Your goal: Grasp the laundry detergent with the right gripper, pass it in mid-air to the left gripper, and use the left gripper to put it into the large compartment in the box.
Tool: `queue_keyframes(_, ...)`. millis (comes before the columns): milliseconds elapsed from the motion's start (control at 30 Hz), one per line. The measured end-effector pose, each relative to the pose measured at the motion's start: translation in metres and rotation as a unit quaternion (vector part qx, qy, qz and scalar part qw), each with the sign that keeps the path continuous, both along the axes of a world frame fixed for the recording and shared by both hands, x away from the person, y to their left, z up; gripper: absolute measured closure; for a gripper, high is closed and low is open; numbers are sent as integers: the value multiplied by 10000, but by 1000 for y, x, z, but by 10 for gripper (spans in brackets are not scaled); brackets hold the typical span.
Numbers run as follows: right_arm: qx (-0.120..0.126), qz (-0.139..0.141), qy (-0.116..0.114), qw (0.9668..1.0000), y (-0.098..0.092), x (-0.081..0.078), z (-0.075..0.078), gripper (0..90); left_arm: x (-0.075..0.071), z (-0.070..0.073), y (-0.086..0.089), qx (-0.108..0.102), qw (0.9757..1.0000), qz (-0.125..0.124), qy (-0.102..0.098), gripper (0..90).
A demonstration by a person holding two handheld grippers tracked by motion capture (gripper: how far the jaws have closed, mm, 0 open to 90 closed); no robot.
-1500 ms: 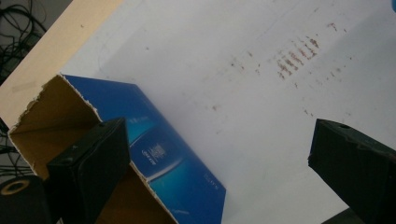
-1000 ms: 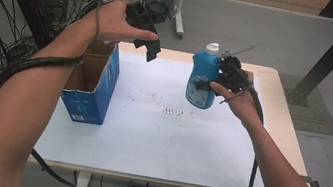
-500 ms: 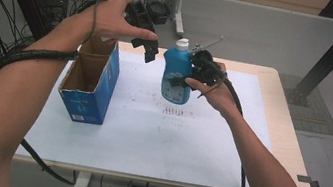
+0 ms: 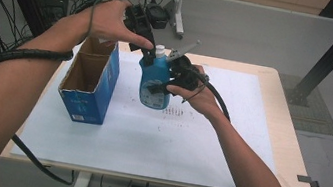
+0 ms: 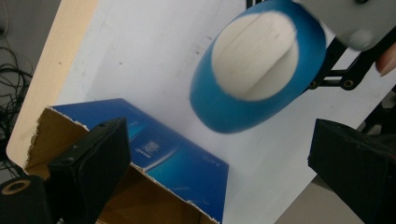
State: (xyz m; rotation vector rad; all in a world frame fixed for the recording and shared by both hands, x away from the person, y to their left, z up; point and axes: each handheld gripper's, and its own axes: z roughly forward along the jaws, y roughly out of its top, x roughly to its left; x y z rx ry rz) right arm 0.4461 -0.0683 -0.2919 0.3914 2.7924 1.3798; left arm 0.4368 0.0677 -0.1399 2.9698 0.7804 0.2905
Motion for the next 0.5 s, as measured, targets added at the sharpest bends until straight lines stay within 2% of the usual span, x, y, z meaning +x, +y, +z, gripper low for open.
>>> queue_keyframes(200,79,319,24,9995,8,-4,-1,445,-5,-4,0,40,9998,-100,145,57)
queue_keyframes(500,246,752,-164,9967,14,-14,5,444,-13,-7,2,162,9988,-242,384,61)
